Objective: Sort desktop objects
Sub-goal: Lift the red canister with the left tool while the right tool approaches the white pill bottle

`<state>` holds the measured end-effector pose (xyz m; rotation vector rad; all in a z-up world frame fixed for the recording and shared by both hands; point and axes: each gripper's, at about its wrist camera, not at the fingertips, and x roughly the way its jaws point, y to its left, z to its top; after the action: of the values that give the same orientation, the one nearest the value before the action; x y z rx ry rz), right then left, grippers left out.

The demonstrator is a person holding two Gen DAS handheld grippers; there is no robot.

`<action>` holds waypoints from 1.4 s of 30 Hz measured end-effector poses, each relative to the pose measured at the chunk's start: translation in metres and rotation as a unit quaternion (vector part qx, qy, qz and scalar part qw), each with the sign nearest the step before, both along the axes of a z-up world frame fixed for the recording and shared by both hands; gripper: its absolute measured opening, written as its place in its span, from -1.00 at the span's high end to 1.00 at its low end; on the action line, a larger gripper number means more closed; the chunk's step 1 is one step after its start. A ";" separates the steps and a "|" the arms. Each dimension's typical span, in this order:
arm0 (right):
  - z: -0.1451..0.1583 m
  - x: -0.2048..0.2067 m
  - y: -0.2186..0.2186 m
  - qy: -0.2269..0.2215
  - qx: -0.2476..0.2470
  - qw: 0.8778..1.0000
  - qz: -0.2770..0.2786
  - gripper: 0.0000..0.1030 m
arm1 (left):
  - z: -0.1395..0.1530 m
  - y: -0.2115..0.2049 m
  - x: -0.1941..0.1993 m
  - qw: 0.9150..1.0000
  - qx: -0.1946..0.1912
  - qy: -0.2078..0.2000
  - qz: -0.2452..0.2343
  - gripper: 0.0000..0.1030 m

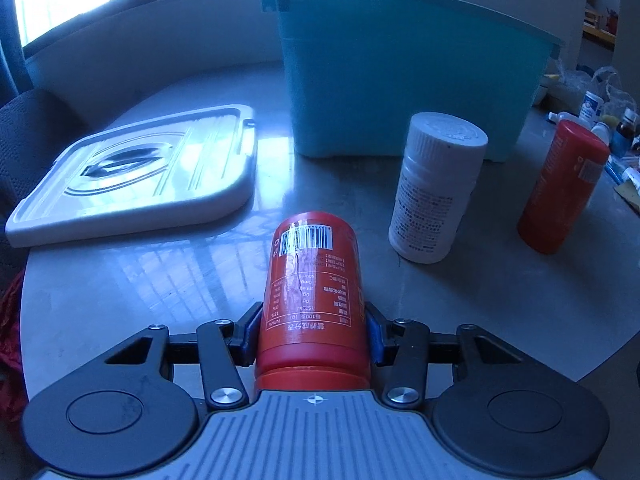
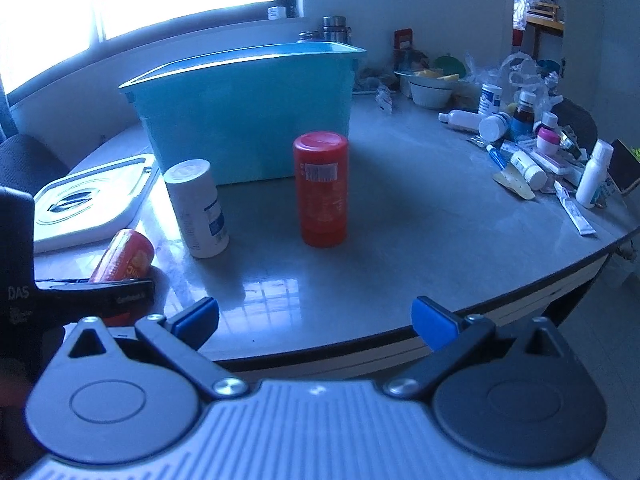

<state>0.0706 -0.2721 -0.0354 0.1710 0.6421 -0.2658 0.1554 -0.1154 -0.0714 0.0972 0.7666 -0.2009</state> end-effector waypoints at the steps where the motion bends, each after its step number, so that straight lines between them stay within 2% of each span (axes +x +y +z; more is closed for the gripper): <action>1: 0.000 0.000 0.001 0.000 0.000 1.000 0.001 -1.00 | 0.000 0.001 0.000 1.000 -0.004 0.001 0.001 0.03; 24: 0.000 -0.004 0.008 -0.005 0.006 1.000 0.015 -1.00 | 0.021 0.025 -0.023 1.000 0.006 -0.020 0.017 0.03; 42: 0.004 0.012 0.027 -0.024 0.004 0.999 0.044 -1.00 | 0.037 0.073 -0.042 0.996 0.008 -0.034 0.080 0.03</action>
<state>0.0829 -0.2453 -0.0314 0.1559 0.6024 -0.1730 0.1133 -0.0423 -0.0340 0.0577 0.7054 -0.0388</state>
